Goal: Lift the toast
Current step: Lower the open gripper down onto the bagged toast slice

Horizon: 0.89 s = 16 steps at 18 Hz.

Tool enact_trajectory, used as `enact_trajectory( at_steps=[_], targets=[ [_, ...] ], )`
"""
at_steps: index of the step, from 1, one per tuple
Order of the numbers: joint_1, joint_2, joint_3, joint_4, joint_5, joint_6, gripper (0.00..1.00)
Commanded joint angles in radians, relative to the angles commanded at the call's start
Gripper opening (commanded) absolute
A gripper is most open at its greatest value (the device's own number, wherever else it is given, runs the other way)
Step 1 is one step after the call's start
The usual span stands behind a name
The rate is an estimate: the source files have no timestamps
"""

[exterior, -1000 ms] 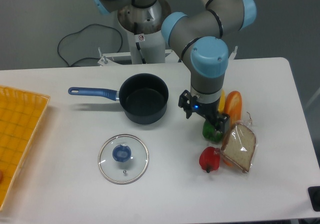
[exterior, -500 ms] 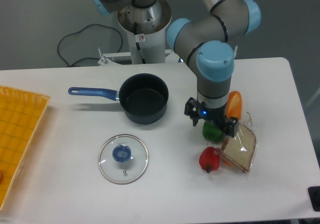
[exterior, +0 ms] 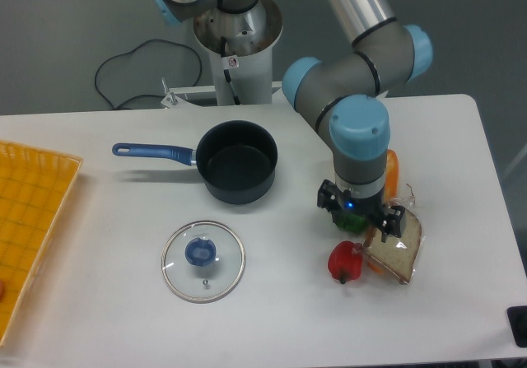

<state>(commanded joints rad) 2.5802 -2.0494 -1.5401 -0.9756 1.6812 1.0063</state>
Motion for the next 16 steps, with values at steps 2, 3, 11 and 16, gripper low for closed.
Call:
enact_trajectory(
  at_steps=[2, 3, 11, 16],
  targets=[
    [0.000, -0.003, -0.003, 0.002, 0.000, -0.006, 1.00],
    [0.000, -0.006, -0.003, 0.002, 0.000, -0.015, 1.00],
    [-0.008, -0.054, -0.005, 0.046, 0.003, -0.023, 1.00],
    [-0.006, -0.055, -0.005, 0.049, 0.002, -0.023, 1.00]
  ],
)
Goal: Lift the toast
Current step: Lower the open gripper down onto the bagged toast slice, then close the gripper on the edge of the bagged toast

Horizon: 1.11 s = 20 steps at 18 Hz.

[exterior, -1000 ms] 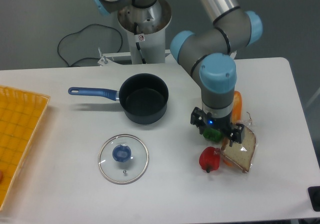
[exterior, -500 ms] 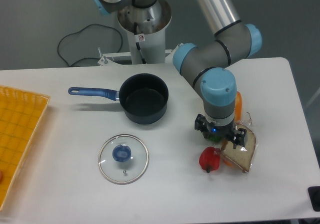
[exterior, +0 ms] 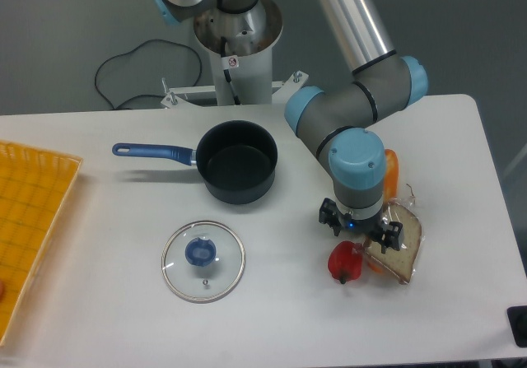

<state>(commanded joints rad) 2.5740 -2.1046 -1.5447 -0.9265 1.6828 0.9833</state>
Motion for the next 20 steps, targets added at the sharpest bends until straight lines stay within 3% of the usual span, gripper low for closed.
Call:
enact_trajectory(
  at_steps=[20],
  targets=[
    [0.005, -0.040, -0.002, 0.038, 0.043, 0.000, 0.93]
  ],
)
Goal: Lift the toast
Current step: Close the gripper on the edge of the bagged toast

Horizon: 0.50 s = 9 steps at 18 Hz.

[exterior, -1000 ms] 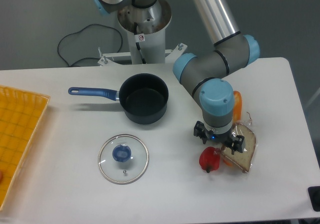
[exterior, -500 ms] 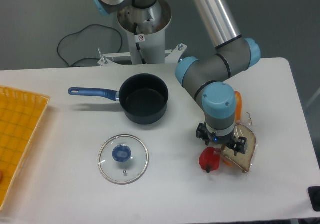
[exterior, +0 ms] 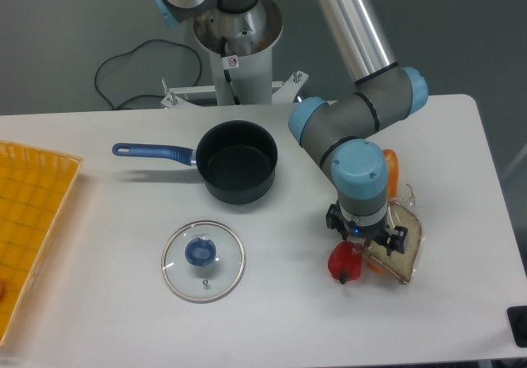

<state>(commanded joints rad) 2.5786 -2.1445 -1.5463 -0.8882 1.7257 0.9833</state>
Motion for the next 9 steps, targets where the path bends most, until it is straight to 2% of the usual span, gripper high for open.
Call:
enact_trajectory(
  at_steps=[5, 9],
  targets=[
    [-0.002, -0.003, 0.002, 0.002, 0.002, -0.003, 0.92],
    [-0.002, -0.006, 0.002, 0.002, 0.002, -0.003, 0.87]
  ],
)
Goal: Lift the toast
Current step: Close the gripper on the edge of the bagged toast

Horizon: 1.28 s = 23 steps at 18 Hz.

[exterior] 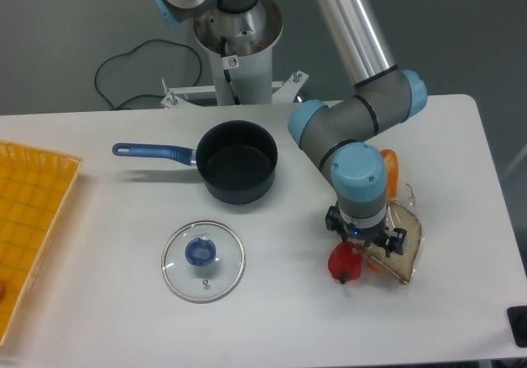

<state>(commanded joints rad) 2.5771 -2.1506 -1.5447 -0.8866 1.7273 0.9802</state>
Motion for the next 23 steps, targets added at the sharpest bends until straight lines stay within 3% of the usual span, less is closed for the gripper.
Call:
enact_trajectory(
  at_steps=[9, 16, 23],
  targets=[
    [-0.003, -0.003, 0.000, 0.000, 0.000, 0.000, 0.77],
    [-0.003, -0.003, 0.000, 0.000, 0.000, 0.000, 0.59],
    [-0.003, -0.002, 0.000, 0.000, 0.000, 0.003, 0.48]
  ],
)
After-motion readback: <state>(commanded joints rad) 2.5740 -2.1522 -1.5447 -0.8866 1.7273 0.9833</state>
